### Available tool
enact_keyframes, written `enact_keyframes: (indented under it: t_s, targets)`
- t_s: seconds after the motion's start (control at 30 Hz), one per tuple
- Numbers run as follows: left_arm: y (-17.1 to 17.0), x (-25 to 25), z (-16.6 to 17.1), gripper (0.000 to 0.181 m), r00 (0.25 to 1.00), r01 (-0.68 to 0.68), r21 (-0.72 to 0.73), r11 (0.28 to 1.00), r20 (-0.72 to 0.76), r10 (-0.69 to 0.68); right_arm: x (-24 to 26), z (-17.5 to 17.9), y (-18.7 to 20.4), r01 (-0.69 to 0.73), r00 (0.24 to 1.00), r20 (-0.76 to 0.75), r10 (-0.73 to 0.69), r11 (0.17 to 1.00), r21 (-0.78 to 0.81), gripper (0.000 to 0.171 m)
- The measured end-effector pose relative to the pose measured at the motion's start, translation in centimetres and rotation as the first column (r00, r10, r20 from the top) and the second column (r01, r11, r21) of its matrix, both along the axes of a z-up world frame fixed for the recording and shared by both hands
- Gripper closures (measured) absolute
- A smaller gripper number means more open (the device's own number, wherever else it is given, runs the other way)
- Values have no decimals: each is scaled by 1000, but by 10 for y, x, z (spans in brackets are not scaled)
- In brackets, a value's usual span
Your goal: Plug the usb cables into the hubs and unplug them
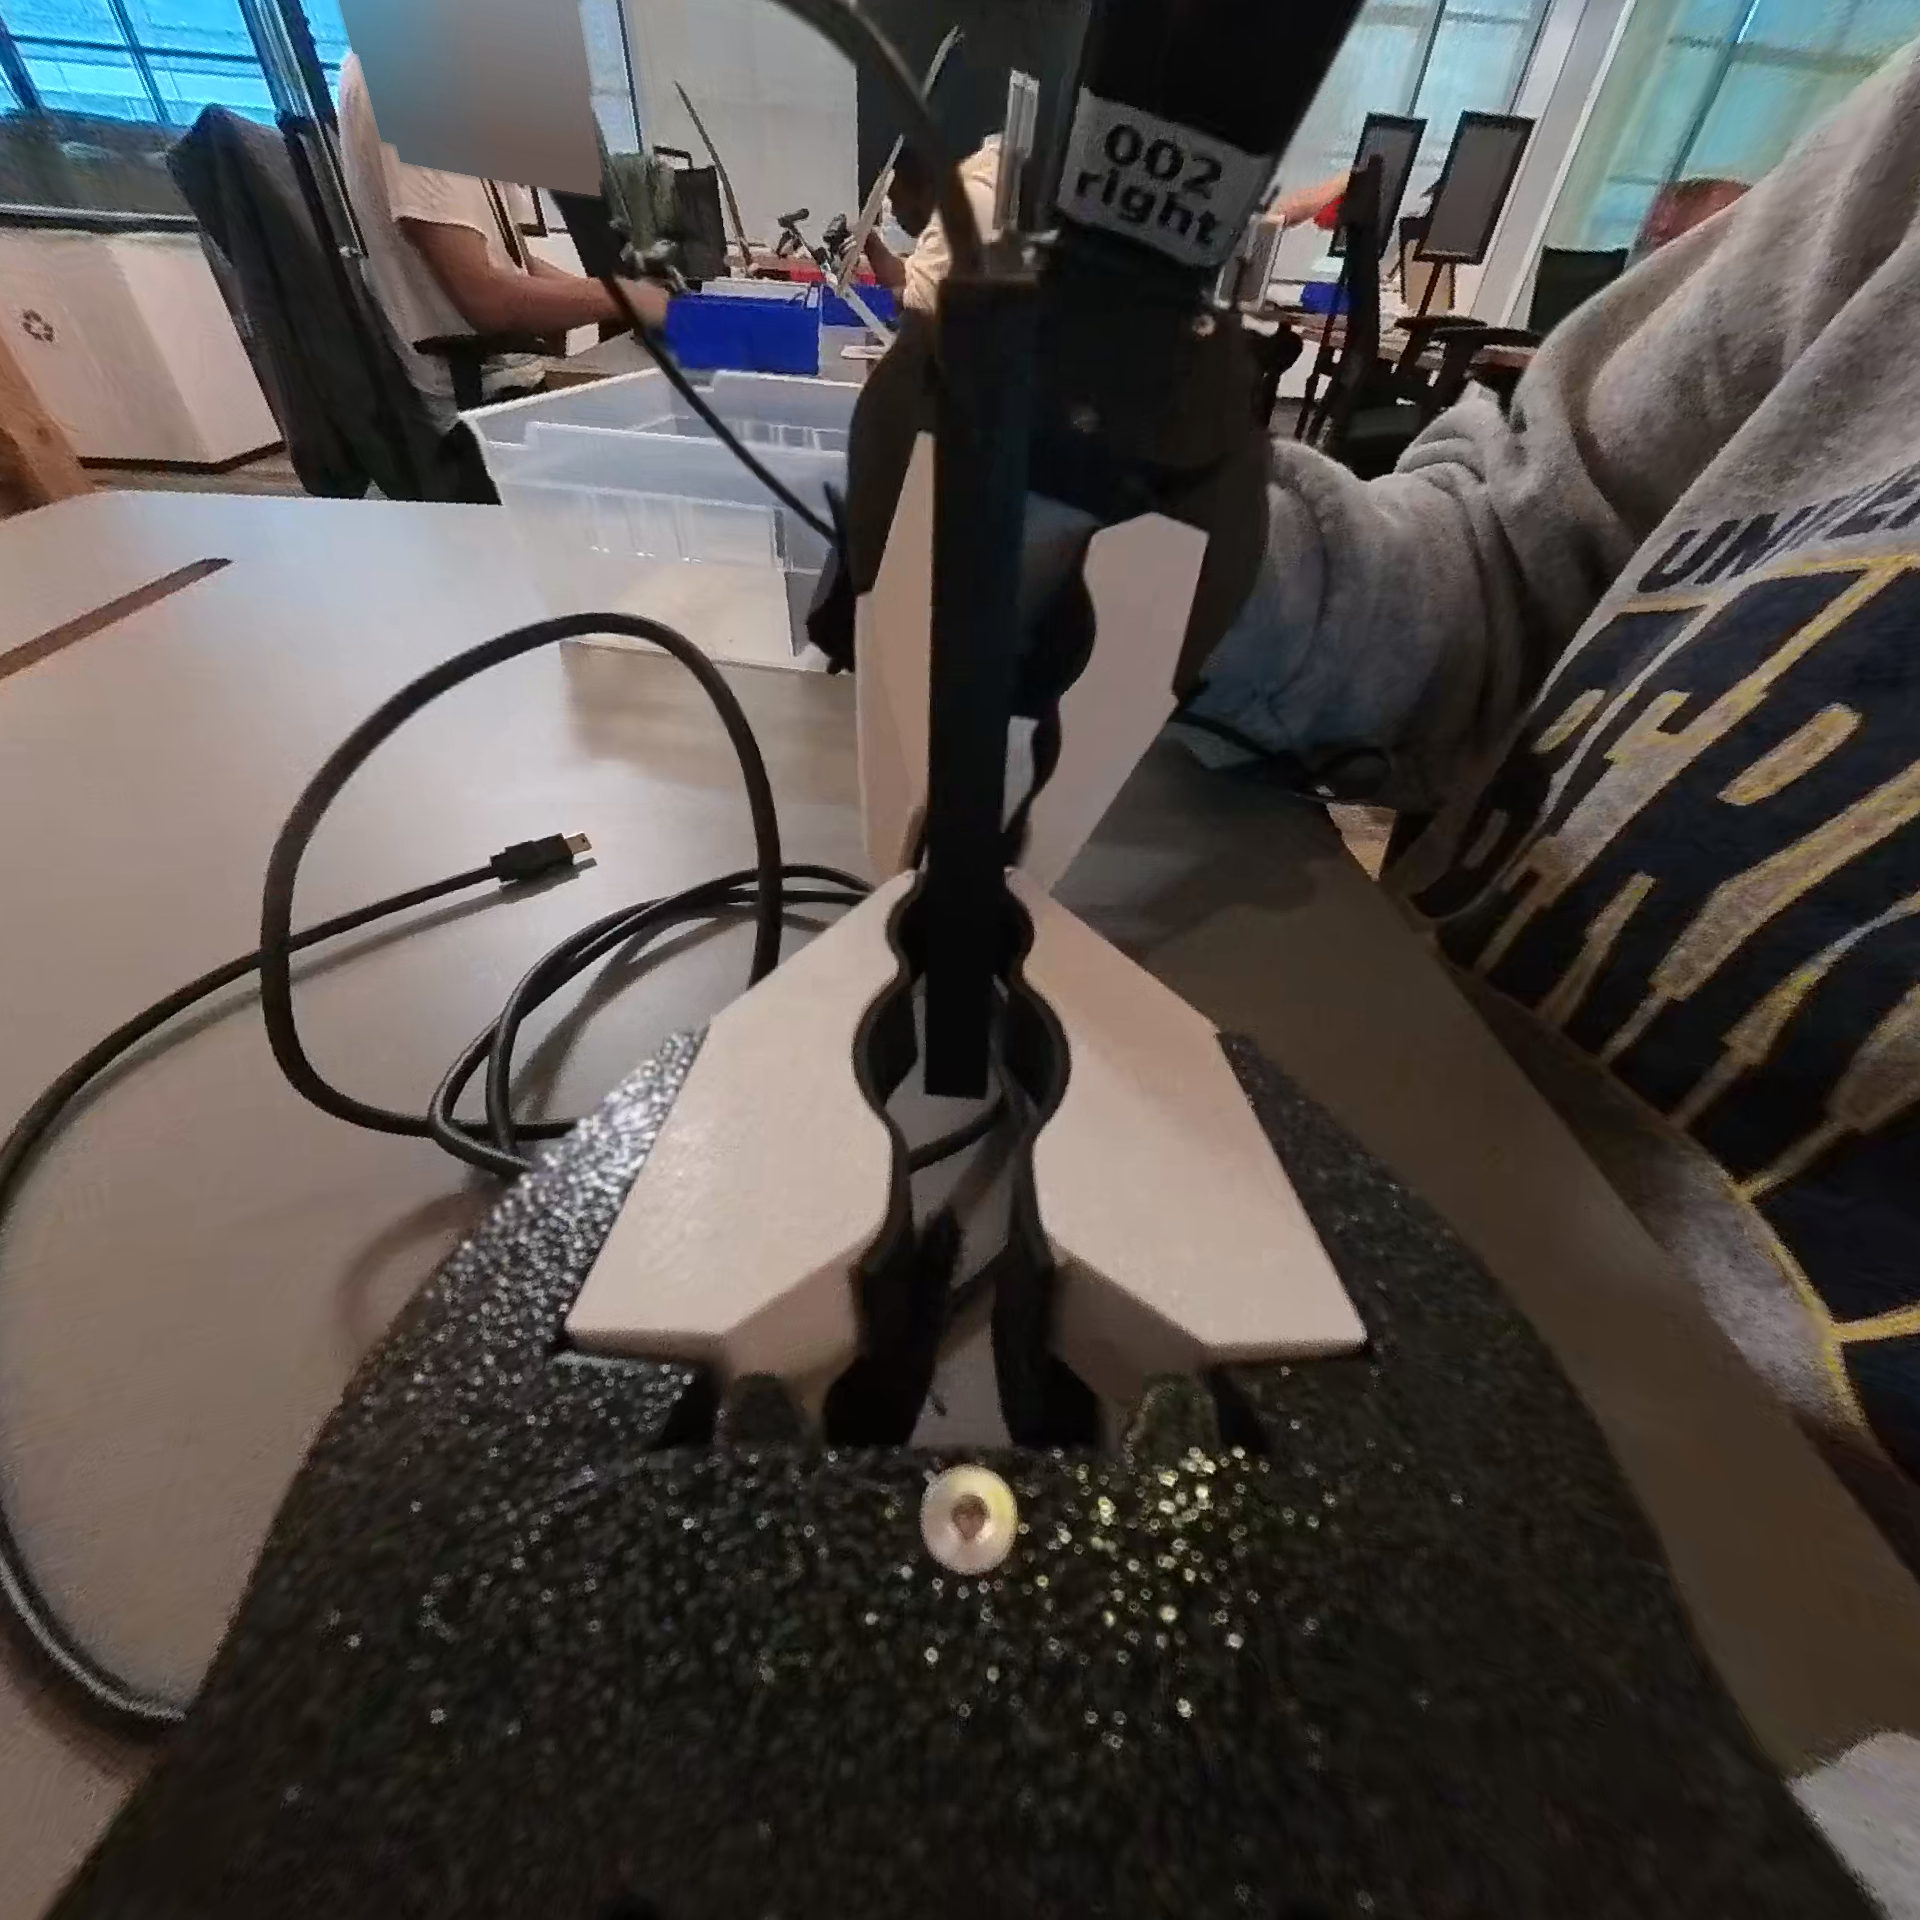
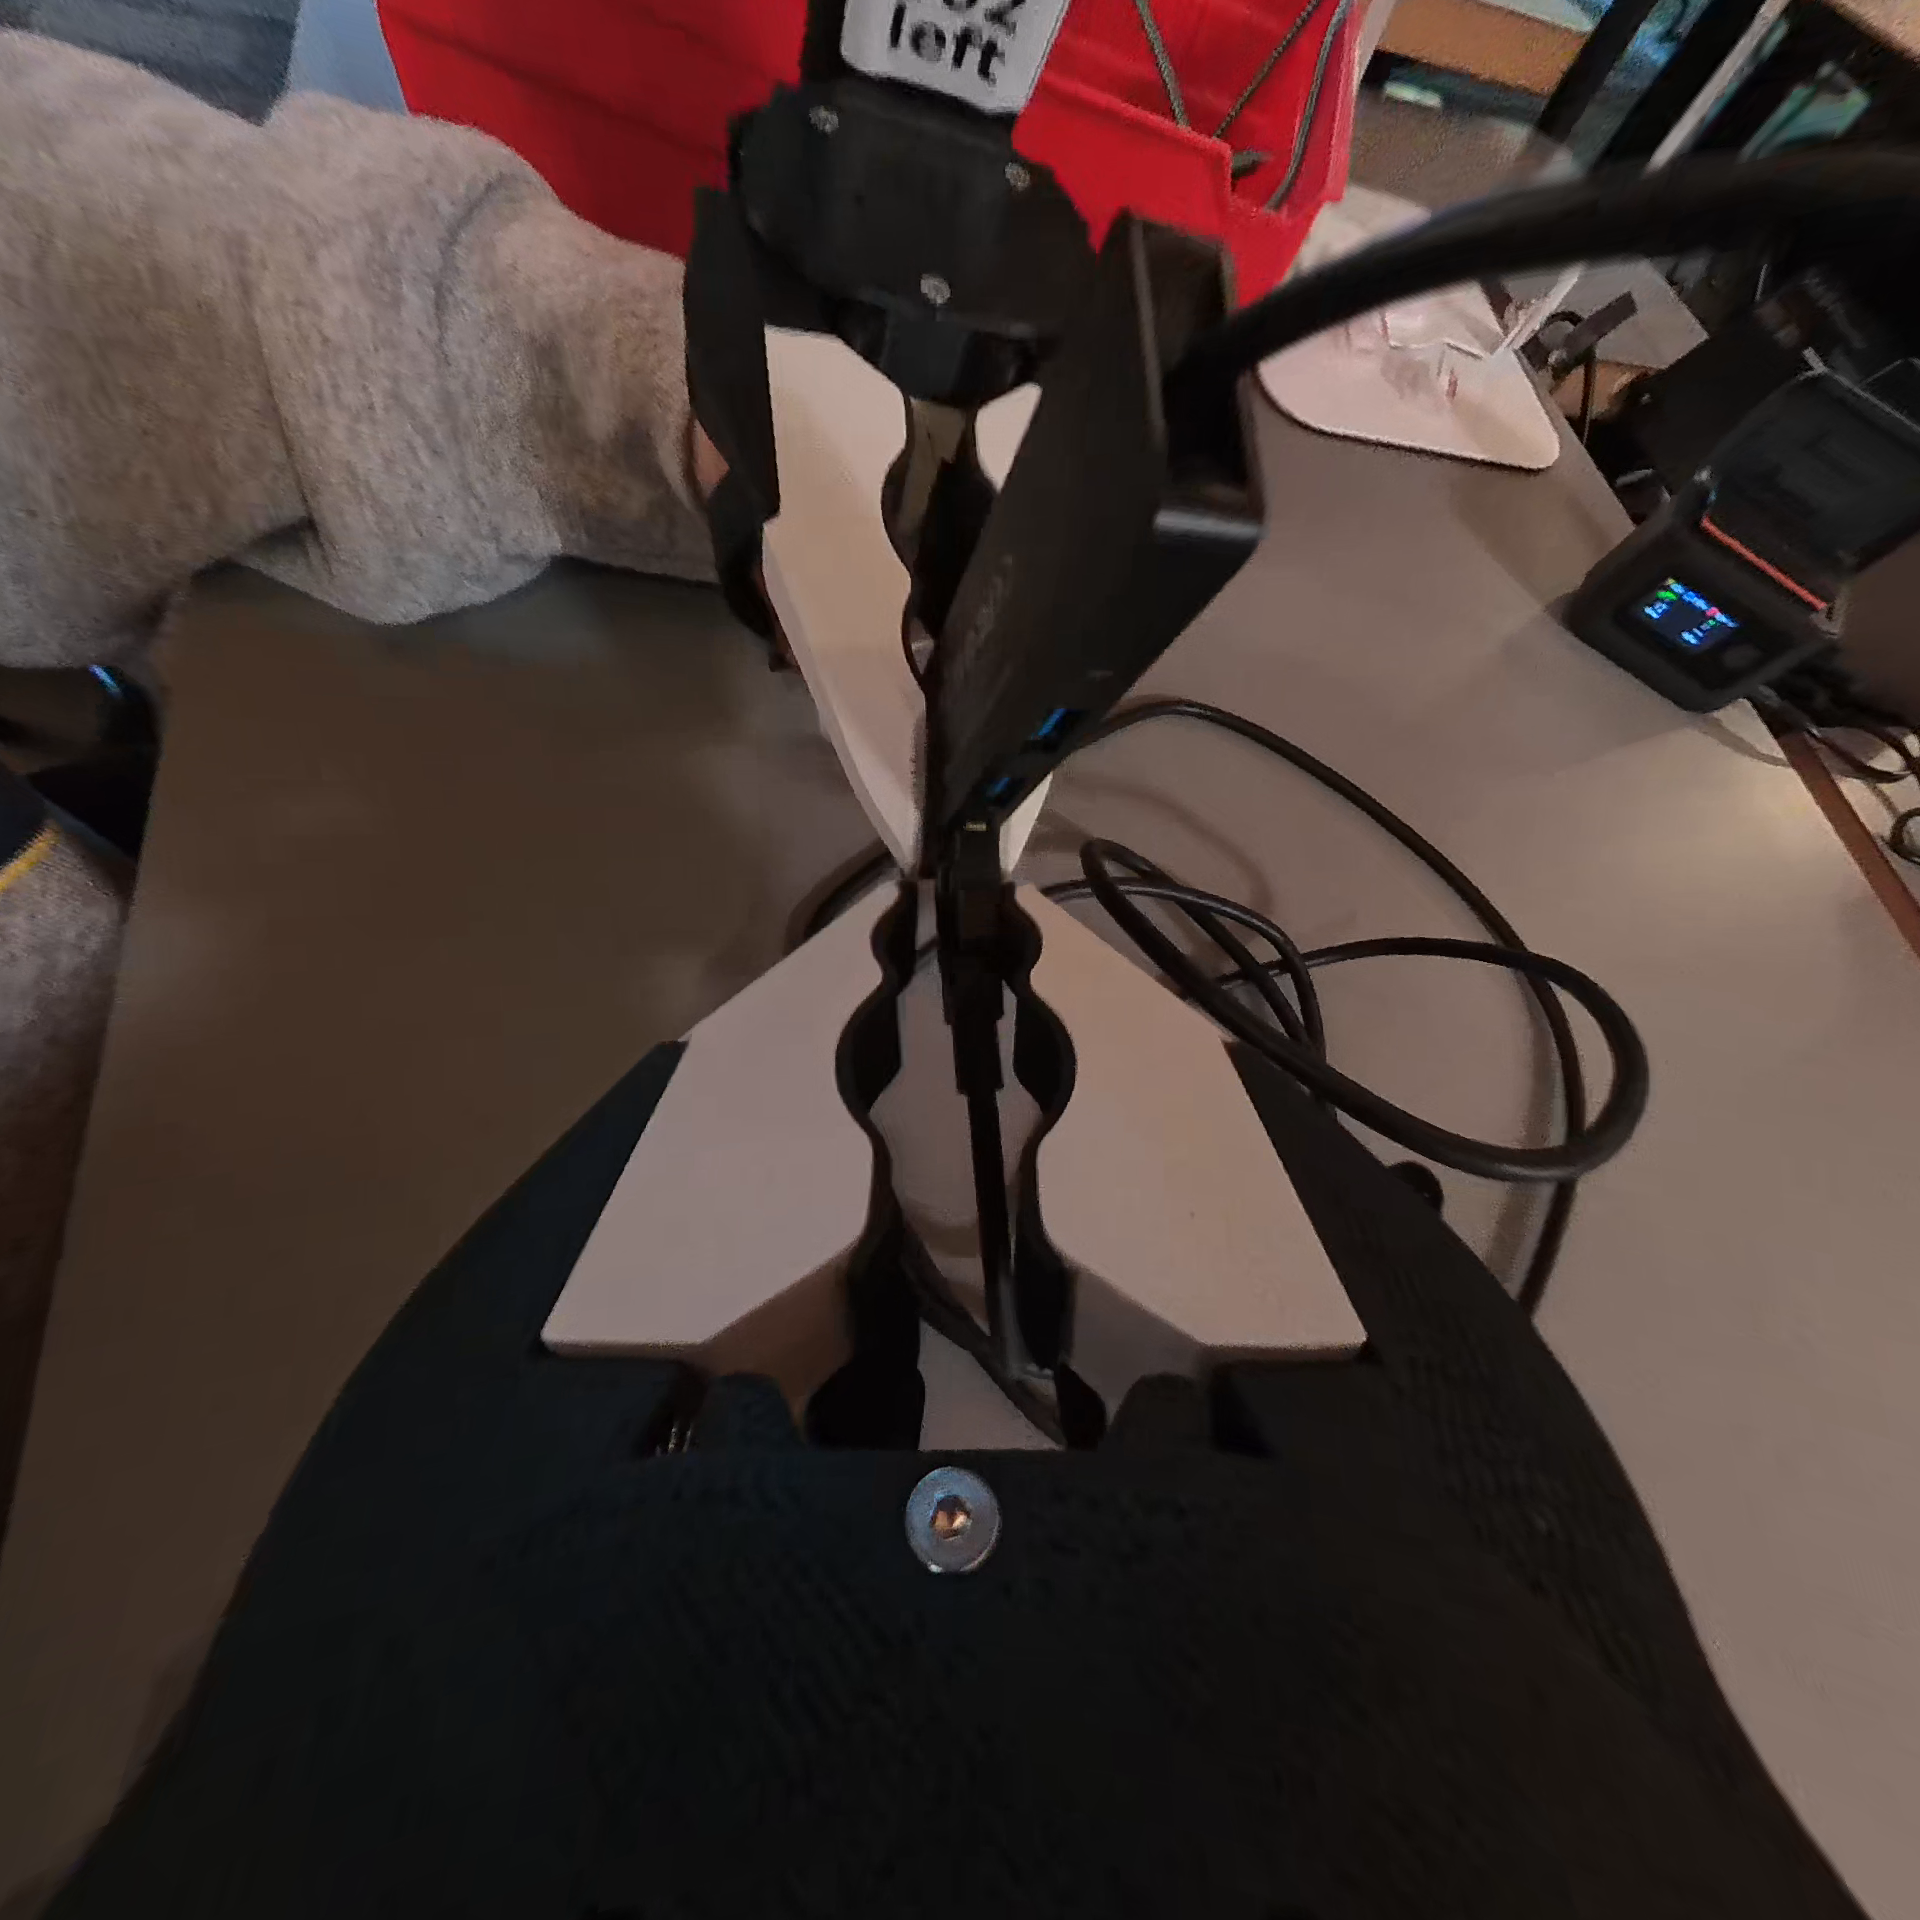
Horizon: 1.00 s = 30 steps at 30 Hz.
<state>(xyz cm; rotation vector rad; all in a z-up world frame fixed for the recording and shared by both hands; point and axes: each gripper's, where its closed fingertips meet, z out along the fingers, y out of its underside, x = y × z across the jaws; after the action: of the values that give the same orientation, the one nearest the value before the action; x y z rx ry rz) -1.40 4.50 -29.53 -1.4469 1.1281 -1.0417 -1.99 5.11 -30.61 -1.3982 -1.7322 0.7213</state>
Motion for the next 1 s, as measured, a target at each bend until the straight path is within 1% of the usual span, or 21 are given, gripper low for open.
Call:
enact_keyframes:
  t_s: [0.1,0.2,0.33,0.4,0.43,0.5,0.57,0.6,0.67,0.7,0.73,0.8,0.83,0.87,0.93,1.0]
  targets:
    - [-3,0,3,172,1000,16,12,1000,12,-16,-1,4,-1,-4,999,-39,4,1000,-3,162]
    - [-13,0,1,172,997,73,29,997,-7,-72,0,1,-11,-52,998,-16,53,997,52,162]
    - [-21,10,2,172,992,123,13,992,4,-123,8,1,-23,-115,993,12,115,993,-19,163]
    - [-14,16,5,172,996,85,46,995,-2,-85,13,3,-18,-71,997,23,71,997,-10,163]
    - [-12,19,9,172,998,64,74,995,1,-64,16,6,-15,-26,999,34,25,999,22,163]
    - [-15,22,18,171,997,68,111,992,27,-71,20,16,-16,38,999,30,-41,995,92,163]
    - [-26,27,22,172,990,129,114,985,45,-135,23,22,-28,5,1000,27,-7,996,89,164]
    - [-32,30,21,172,985,161,106,981,42,-167,26,23,-35,-32,999,31,30,998,50,164]
    - [-35,37,21,172,983,178,89,980,31,-182,33,22,-40,-73,997,39,74,997,-21,163]
    - [-34,38,23,172,984,168,97,981,35,-172,34,23,-38,-63,997,34,64,998,-29,163]
    - [-31,37,26,172,987,149,114,982,40,-154,33,25,-36,-38,999,23,39,999,-11,164]
    - [-24,32,29,172,993,103,147,984,38,-109,30,28,-29,33,999,17,-35,995,94,164]
    - [-26,30,30,172,993,103,159,982,42,-111,28,30,-28,49,999,16,-52,989,138,164]
    - [-32,29,32,172,989,130,157,979,53,-139,27,32,-33,36,999,5,-37,990,138,164]
    - [-42,33,33,172,981,178,144,973,56,-188,30,35,-45,-38,999,-2,38,998,51,163]
    - [-45,38,32,172,976,202,124,971,58,-211,36,35,-50,-91,996,12,91,996,-13,163]
